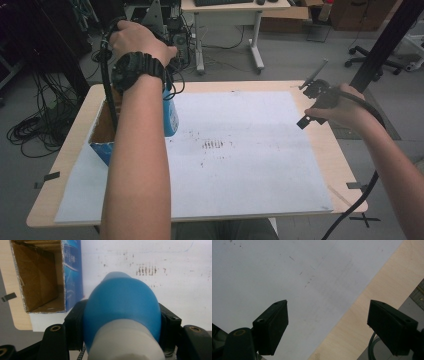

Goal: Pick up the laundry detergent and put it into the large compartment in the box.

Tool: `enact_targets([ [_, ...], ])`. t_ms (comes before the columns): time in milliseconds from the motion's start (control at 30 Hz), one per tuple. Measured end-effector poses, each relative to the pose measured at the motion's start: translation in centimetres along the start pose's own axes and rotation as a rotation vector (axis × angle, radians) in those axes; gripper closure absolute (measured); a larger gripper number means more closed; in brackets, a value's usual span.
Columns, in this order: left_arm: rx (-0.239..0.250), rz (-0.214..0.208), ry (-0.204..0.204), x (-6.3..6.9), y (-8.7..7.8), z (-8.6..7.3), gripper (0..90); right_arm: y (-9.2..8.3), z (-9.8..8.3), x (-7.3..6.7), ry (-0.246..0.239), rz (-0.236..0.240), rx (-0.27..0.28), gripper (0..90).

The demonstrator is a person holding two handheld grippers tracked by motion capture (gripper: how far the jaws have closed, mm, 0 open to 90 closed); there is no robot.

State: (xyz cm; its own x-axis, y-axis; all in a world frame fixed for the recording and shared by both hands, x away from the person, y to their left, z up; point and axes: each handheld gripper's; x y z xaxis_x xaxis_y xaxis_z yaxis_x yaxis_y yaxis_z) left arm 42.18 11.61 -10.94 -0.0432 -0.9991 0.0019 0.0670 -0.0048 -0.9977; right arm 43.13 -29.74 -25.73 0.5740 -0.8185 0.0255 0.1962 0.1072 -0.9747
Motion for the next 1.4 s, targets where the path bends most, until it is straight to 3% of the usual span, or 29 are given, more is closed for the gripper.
enact_targets([
  [900, 0.004, -0.005, -0.04, -5.4, -2.0, 0.6, 37.7, 0.9, 1.0, 0.0, 0.016, -0.004, -0.026, 17.4],
  [1400, 0.023, 0.026, -0.062, -9.2, -2.7, 0.5, 37.7, 0.8, 1.2, -0.2, 0.023, -0.013, -0.035, 17.5],
])
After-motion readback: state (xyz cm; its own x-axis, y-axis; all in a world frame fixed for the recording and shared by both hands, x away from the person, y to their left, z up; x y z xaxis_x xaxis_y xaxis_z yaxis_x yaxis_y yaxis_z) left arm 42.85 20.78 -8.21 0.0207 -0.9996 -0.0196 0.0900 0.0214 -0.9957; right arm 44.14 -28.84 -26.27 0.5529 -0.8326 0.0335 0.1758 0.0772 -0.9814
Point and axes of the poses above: each handheld gripper's, and its own axes: y roughly forward along the jaws, z roughly out of its top, x roughly to its right, and after that the axes turned 5 degrees about y, right-handed
